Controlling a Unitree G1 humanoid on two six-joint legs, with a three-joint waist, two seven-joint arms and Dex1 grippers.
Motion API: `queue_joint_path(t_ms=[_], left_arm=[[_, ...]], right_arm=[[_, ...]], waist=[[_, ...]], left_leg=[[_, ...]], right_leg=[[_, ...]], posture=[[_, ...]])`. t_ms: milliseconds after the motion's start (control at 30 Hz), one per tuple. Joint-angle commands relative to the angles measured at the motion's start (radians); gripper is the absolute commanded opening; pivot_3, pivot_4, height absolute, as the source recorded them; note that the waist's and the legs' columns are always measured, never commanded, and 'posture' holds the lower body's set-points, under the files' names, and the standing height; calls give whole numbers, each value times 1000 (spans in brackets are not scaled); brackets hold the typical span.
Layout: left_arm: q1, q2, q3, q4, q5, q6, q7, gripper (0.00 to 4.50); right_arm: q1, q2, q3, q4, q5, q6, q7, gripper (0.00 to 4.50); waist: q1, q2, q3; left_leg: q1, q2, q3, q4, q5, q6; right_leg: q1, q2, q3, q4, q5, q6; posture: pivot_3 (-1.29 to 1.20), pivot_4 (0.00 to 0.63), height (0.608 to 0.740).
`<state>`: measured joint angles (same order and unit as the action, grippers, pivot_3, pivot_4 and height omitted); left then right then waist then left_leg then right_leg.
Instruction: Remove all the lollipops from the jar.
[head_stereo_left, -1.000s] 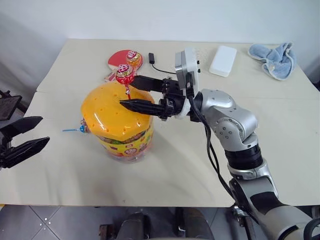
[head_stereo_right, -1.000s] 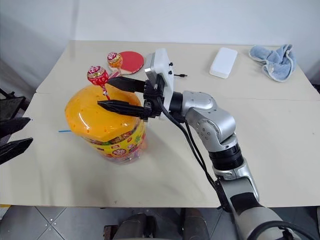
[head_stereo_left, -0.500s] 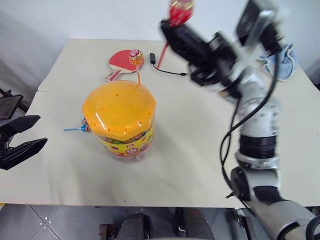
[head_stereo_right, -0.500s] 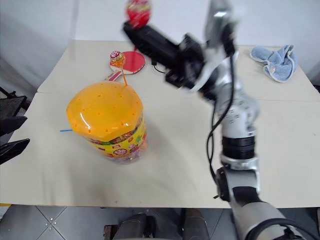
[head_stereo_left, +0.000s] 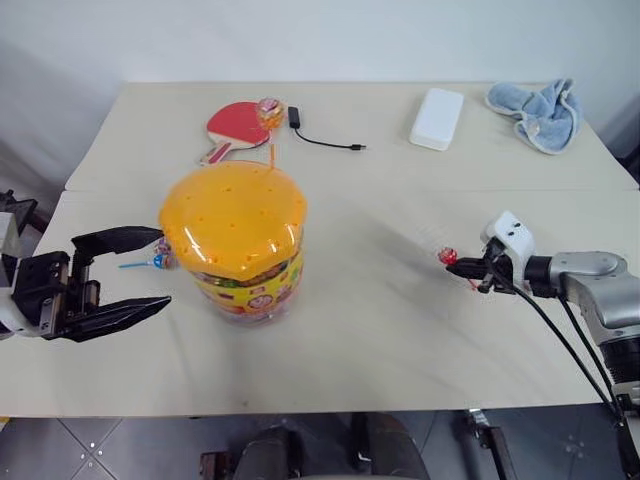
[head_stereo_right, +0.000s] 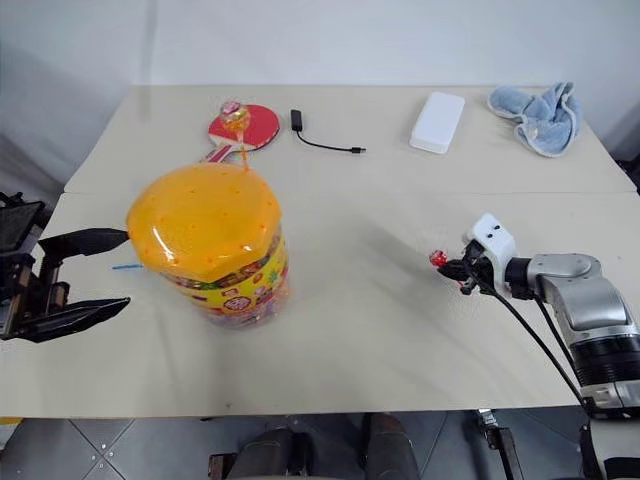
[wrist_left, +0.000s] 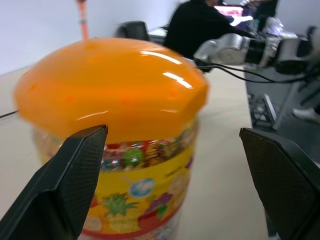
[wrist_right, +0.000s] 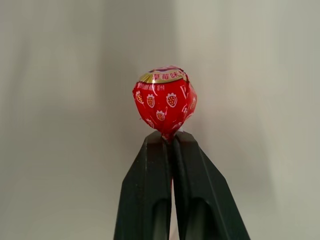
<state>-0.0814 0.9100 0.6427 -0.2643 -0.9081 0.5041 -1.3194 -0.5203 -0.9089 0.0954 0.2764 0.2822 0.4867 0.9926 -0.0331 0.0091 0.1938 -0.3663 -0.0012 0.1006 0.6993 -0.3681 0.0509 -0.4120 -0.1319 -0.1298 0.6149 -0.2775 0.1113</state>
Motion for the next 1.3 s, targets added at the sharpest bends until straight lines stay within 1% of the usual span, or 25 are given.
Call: queue_joint_path(t_ms=[33, 67, 167, 233, 267, 333, 367, 433, 500, 567, 600, 667, 733, 800, 900, 1033, 1100, 1167, 1267, 1300], left_arm=[[-23, 17, 12, -10, -31, -3, 3, 4500], [-25, 16, 13, -8, -31, -2, 3, 4500], [-26, 18, 35, 6, -42, 9, 13, 4500], [-14, 20, 50, 11, -39, 11, 12, 4500], [-8, 19, 58, 15, -37, 12, 13, 4500], [4, 11, 89, 31, -45, 19, 26, 4500], [8, 8, 101, 36, -49, 22, 31, 4500], [17, -5, 136, 57, -67, 30, 54, 4500], [41, -26, 172, 75, -85, 42, 82, 4500], [66, -43, 190, 80, -84, 41, 96, 4500], [73, -48, 193, 81, -84, 39, 100, 4500], [90, -62, 207, 86, -90, 41, 116, 4500], [124, -75, 227, 84, -93, 43, 124, 4500], [152, -82, 244, 75, -99, 45, 128, 4500], [180, -84, 262, 62, -102, 41, 133, 4500], [207, -89, 282, 51, -109, 37, 141, 4500], [216, -95, 285, 44, -110, 33, 145, 4500], [229, -105, 289, 34, -111, 27, 148, 4500], [233, -114, 291, 28, -111, 21, 154, 4500], [233, -114, 291, 28, -112, 20, 155, 4500]], right_arm=[[20, -19, -13, 42, -38, 5, 16, 551], [19, -17, -19, 47, -41, 3, 16, 768], [11, -26, -54, 45, -24, -1, 56, 1786], [7, -33, -86, 39, -5, -49, 97, 2455], [2, -30, -112, 40, 12, -89, 122, 2768], [-33, -17, -191, 27, 103, -145, 217, 3444], [-46, -13, -214, 22, 133, -154, 248, 3444], [-100, 10, -253, -19, 215, -112, 278, 3444], [-194, 72, -251, -107, 313, -1, 261, 3444], [-264, 148, -227, -181, 366, 85, 209, 3444], [-281, 172, -220, -201, 375, 110, 188, 3444], [-351, 270, -199, -225, 402, 173, 105, 3444], [-434, 398, -163, -230, 419, 221, 16, 3444], [-482, 484, -132, -222, 402, 233, -31, 3444], [-525, 563, -107, -202, 382, 239, -85, 3444], [-560, 638, -96, -193, 396, 251, -103, 3444], [-568, 663, -86, -185, 382, 245, -111, 3037], [-568, 680, -74, -176, 367, 233, -110, 2485], [-571, 694, -65, -168, 351, 217, -114, 1540], [-572, 698, -68, -168, 352, 216, -114, 1163]], waist=[[6, -1, -1], [8, -2, -1], [11, -2, -1], [8, -2, -1], [8, -1, -1], [7, 1, 1], [6, 2, 1], [2, 2, 1], [-2, 2, 1], [-5, 2, 1], [-3, 2, 1], [3, 1, 1], [5, 1, 1], [5, 1, 1], [8, -1, 0], [3, -1, -1], [0, -1, -1], [-2, -1, -1], [-3, -1, -1], [-3, -1, -1]], left_leg=[[0, 0, 0, 0, 0, 0], [0, 0, -2, 1, 0, 0], [-2, -1, -6, 2, 0, 0], [-2, -1, -7, 1, 0, 0], [-3, 0, -7, 1, 0, 0], [-4, -1, -6, 0, 0, 0], [-4, -1, -6, 0, 0, 0], [-3, -1, -5, 0, 0, 0], [-3, 1, -5, 1, 0, 0], [-2, 2, -5, 1, 0, 0], [-2, 3, -5, 1, 0, -1], [-3, 3, -7, 1, -1, -2], [-3, 2, -7, 0, -1, -3], [-4, 1, -7, 1, -1, -2], [-4, -1, -10, 1, -1, -2], [-4, -4, -10, 1, -1, 0], [-4, -4, -10, 1, -1, 0], [-4, -3, -10, 0, -1, 0], [-3, -2, -9, 0, -1, -1], [-3, -2, -9, 0, -1, -1]], right_leg=[[1, 0, 1, 0, 0, 0], [2, -1, 2, -1, 0, 0], [3, -2, 2, -3, 0, 0], [3, -1, 1, -3, 0, 0], [2, -1, 1, -4, 0, 0], [2, 0, 0, -4, 0, 0], [2, 1, 0, -4, 0, 0], [2, 2, 0, -3, 0, 0], [2, 1, 0, -3, 0, 0], [2, 1, 1, -3, 0, 0], [2, 1, 1, -2, 0, -1], [1, 1, 0, -2, -1, -2], [0, 0, 0, -1, -1, -2], [-1, 0, 0, 0, -1, -2], [-1, 0, 0, 3, -1, -2], [-1, 0, 0, 5, -1, -2], [-1, 0, 0, 5, -1, -2], [-2, 1, 0, 5, -1, -3], [-2, 2, 0, 5, -2, -3], [-2, 2, 0, 5, -2, -3]], posture=[[0, 150, 740], [0, 150, 740], [0, 150, 740], [0, 150, 740], [0, 150, 740], [0, 150, 740], [0, 150, 740], [0, 150, 740], [0, 150, 740], [0, 150, 740], [0, 150, 740], [0, 150, 740], [0, 150, 740], [0, 150, 740], [0, 150, 740], [0, 150, 740], [0, 150, 740], [0, 150, 740], [0, 150, 740], [0, 150, 740]])
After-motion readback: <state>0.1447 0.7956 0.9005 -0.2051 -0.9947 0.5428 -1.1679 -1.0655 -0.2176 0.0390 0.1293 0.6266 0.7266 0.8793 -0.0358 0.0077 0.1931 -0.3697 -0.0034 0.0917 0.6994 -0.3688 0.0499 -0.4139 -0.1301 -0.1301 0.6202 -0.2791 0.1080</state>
